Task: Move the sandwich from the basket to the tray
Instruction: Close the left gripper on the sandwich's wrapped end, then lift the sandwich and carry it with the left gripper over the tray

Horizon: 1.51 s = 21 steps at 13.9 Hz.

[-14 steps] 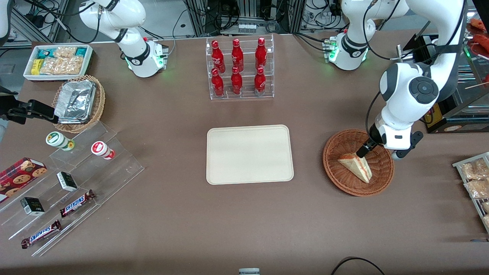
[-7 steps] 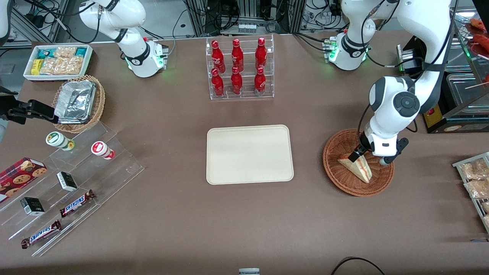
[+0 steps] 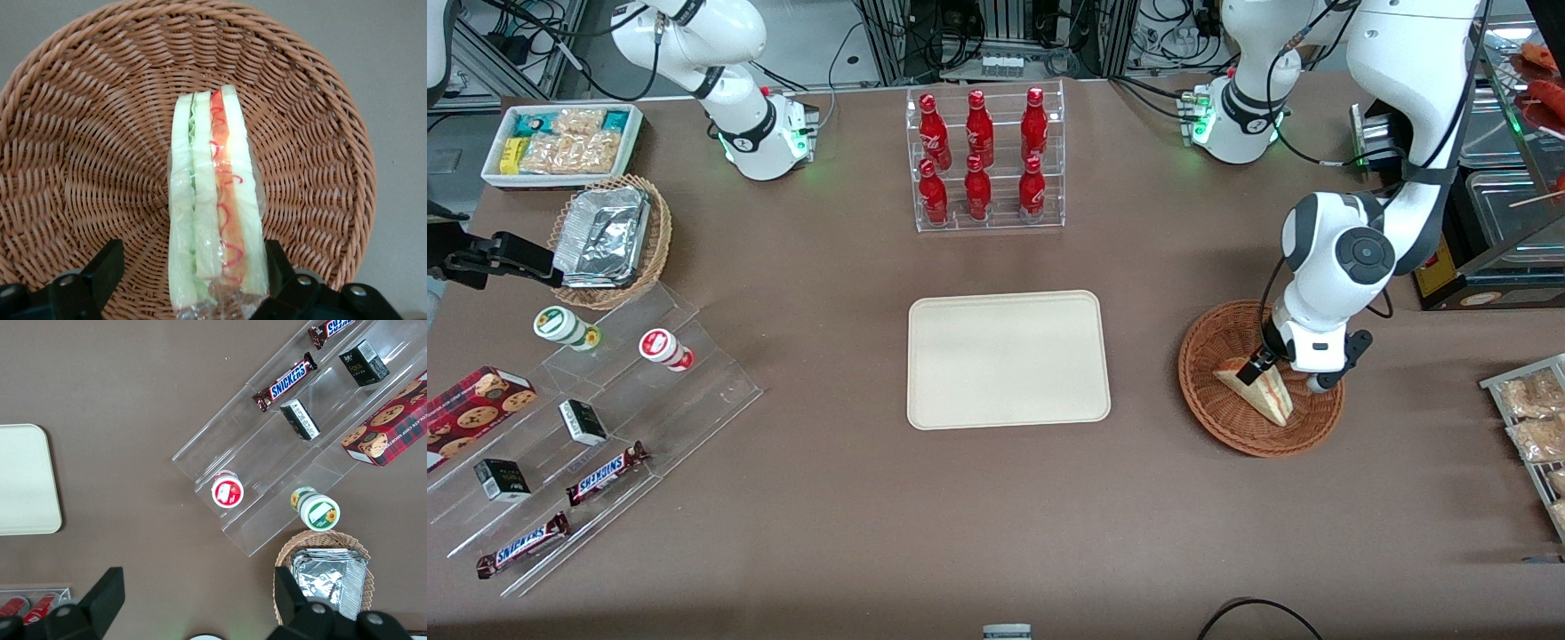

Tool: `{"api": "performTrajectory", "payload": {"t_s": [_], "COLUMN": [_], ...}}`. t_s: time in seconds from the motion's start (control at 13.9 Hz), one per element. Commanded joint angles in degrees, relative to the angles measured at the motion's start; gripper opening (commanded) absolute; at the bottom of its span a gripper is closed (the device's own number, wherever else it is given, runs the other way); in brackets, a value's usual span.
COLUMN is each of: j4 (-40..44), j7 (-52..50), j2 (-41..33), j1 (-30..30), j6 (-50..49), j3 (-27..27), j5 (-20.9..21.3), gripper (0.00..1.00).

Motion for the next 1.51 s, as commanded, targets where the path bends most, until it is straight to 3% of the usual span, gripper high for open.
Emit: {"api": "performTrajectory", "payload": {"t_s": [0.0, 0.29, 0.65, 0.79, 0.94, 1.44], "j4": [2.3, 4.9, 12.7, 20.7, 26.2, 38.9], "j7": [-1.6, -1.5, -1.4, -0.7, -0.2, -0.7], "j2": [1.1, 0.5, -3.6, -3.8, -3.0, 9.5], "j1": [-0.1, -0.3, -2.3, -6.0, -10.7, -28.9], "j6": [1.0, -1.4, -19.8, -31.5, -37.0, -36.4], "j3": [0.3, 0.2, -0.3, -0.4, -0.4, -0.5], "j5": [1.2, 1.3, 3.4, 3.7, 3.7, 2.9], "gripper": [0.0, 0.0, 0.0, 0.0, 0.0, 0.0]}}
